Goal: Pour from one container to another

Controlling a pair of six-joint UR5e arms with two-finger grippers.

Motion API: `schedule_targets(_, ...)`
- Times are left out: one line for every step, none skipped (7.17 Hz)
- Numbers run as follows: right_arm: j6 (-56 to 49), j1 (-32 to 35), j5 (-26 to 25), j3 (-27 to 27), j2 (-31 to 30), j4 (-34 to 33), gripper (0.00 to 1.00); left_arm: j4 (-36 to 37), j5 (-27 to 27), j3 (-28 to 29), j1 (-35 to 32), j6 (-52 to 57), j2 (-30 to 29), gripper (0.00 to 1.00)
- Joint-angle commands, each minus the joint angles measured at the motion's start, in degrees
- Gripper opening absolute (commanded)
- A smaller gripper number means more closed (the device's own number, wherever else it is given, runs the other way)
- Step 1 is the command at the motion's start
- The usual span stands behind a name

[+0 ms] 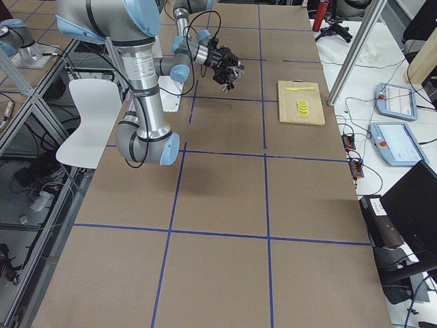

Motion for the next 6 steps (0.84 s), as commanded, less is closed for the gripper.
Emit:
schedule_targets(-0.56, -0.11, -0.74, -0.08, 0.62, -0.29, 0.0, 0.0, 0.0, 0.22, 0.0, 0.0, 0.0, 0.0)
schedule_targets(-0.64, -0.11, -0.74, -0.08, 0.71, -0.29, 0.0, 0.0, 0.0, 0.22, 0.09, 0.0, 0.0, 0.0)
schedule_targets(-0.64, -0.19, -0.74, -0.08, 0.71, -0.29, 0.0, 0.0, 0.0, 0.22, 0.09, 0.0, 0.0, 0.0)
schedule_targets(-0.64, -0.19, -0.83, -0.17, 0.89, -0.29, 0.0, 0.0, 0.0, 0.3, 0.09, 0.0, 0.0, 0.0)
schedule_targets(-0.73, -0.19, -0.83, -0.17, 1.06, -0.29, 0.0, 0.0, 0.0, 0.31, 0.26, 0.0, 0.0, 0.0)
schedule_targets(-1.08, -0.19, -0.92, -0.17, 1.15, -0.29, 0.0, 0.0, 0.0, 0.31, 0.26, 0.0, 0.0, 0.0)
